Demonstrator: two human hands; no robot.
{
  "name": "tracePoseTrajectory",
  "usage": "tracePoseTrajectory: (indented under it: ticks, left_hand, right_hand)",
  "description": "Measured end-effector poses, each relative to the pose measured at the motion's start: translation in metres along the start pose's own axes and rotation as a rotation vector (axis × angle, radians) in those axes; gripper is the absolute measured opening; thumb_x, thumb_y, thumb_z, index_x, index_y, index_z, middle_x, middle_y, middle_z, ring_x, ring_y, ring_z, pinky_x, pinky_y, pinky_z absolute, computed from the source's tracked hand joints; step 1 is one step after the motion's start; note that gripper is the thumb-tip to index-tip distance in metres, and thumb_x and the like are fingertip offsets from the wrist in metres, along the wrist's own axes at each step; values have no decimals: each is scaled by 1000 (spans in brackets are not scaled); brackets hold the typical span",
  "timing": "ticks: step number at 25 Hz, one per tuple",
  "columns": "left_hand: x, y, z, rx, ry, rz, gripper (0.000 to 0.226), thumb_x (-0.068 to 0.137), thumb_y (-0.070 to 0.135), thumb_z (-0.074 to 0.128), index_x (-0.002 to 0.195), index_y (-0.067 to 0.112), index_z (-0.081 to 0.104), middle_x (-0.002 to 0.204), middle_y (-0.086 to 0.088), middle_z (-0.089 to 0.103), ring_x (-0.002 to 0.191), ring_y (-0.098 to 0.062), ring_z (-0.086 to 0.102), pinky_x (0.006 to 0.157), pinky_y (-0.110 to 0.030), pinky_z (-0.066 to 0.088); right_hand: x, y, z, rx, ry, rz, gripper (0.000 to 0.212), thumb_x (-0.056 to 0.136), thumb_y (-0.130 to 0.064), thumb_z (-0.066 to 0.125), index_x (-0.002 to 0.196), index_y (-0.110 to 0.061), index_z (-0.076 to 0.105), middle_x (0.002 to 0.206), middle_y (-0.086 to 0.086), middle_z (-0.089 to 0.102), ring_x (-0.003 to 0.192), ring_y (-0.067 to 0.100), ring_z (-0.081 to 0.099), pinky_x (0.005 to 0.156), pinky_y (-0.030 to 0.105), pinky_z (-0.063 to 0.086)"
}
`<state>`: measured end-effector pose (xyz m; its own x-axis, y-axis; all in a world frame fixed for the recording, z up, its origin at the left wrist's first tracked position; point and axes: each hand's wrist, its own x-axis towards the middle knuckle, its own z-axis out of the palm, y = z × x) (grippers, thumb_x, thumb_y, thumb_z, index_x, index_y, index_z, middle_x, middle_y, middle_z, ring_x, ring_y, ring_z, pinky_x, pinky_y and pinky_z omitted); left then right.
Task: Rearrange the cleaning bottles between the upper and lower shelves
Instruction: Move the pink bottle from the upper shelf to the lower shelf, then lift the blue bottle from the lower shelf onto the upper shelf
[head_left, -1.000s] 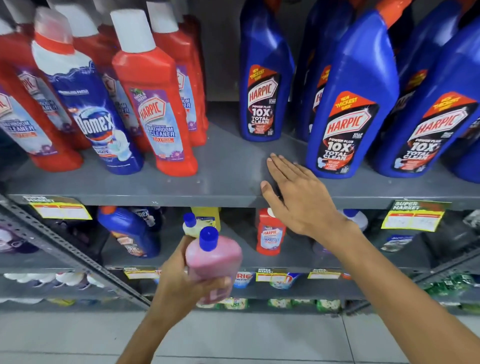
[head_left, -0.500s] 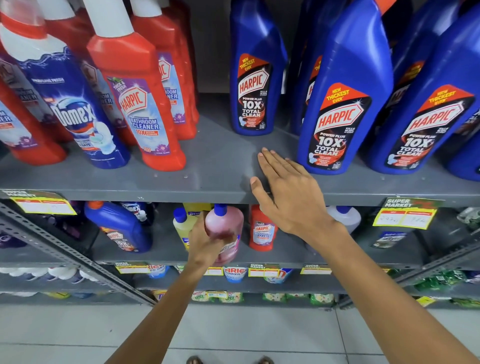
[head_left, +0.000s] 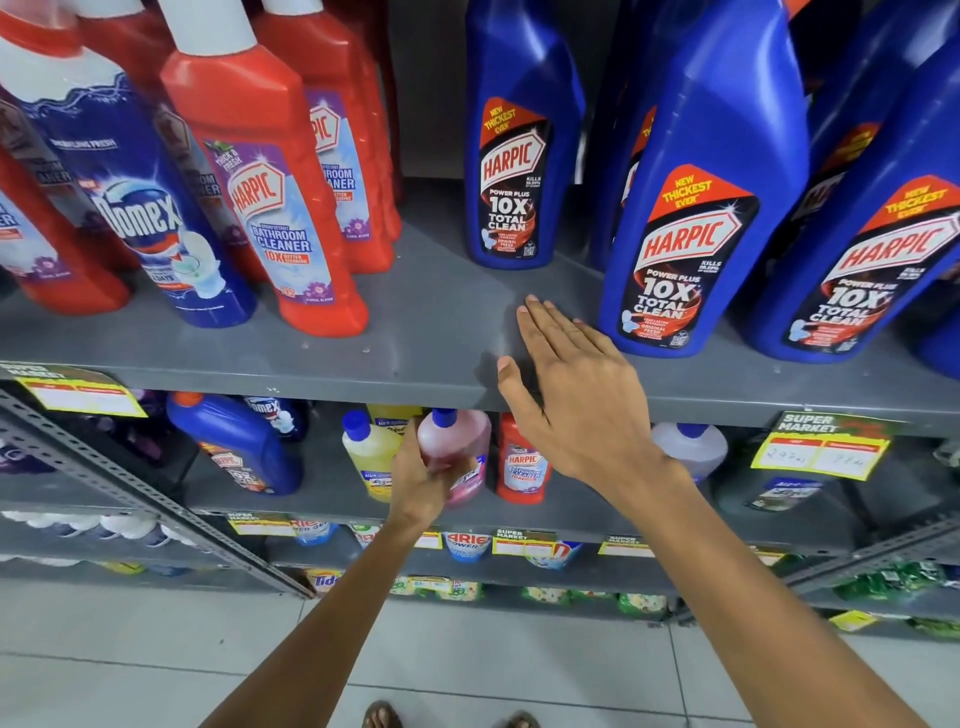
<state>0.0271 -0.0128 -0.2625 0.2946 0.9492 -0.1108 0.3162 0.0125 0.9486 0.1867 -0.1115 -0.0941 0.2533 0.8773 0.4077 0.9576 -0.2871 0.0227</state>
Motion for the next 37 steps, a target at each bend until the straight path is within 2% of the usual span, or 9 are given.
tracePoseTrajectory:
  ticks: [5,11,15,19,23,25,28,31,37]
  left_hand:
    - [6,-1,-1,-9,-45,-53,81,74,-3,98,143,4,55,119,-5,72,111,-30,69,102,-48,62]
    - [13,-2,-3,27,-47,-58,79,70,-3,100,137,4,59,126,-17,77,118,-41,72,103,-56,62]
    - [10,8,-7,141,-73,-56,81,72,4,101,140,3,58,126,-15,77,120,-39,72,102,-45,61]
    - [-11,30,-20,130,-101,45,83,74,5,99,142,8,52,128,-4,72,122,-29,71,92,-14,54]
    - [-56,27,-63,198,13,263,69,78,21,99,136,16,62,130,6,73,113,-14,73,98,-23,57]
    - [-70,5,-105,202,52,237,49,80,18,98,120,24,70,112,19,77,98,-7,77,86,-16,61]
    - [-58,-39,-184,282,128,16,21,82,9,95,92,10,77,86,10,78,73,-2,76,66,-26,62]
    - [-20,-71,-250,273,225,-181,25,82,-1,93,98,-6,74,84,-8,74,69,-14,72,58,-5,53]
    - [75,-88,-294,36,-163,-235,76,76,-28,84,138,-1,47,113,-7,62,102,-19,61,93,-38,61]
  right_hand:
    - [0,0,1,0,23,0,68,106,-52,25,155,-10,46,161,4,43,150,13,37,124,32,34]
    - [0,-1,1,24,27,-9,68,106,-52,27,155,-10,46,161,5,43,150,13,38,124,33,35]
    - [-1,0,0,42,26,-10,67,106,-51,27,154,-9,48,160,6,44,150,14,39,124,33,35]
    - [-2,-2,-6,84,39,-20,63,108,-49,30,156,-12,45,162,3,42,151,12,36,124,31,33]
    - [-23,-24,-2,480,311,33,55,107,-37,50,155,-11,46,162,-1,42,153,13,32,126,35,31]
    - [-54,-58,12,769,371,0,53,102,-25,57,152,-8,49,160,0,44,152,23,36,126,41,28]
    - [-96,-126,49,964,178,-105,50,96,-20,65,145,-13,57,155,-3,50,144,24,47,120,38,38]
    - [-104,-193,109,1030,-99,-42,48,102,-31,62,148,-19,53,157,-12,47,145,12,45,117,31,41]
    - [-62,-284,255,654,-459,118,74,108,-49,43,165,-10,18,171,-3,4,160,16,7,131,32,15]
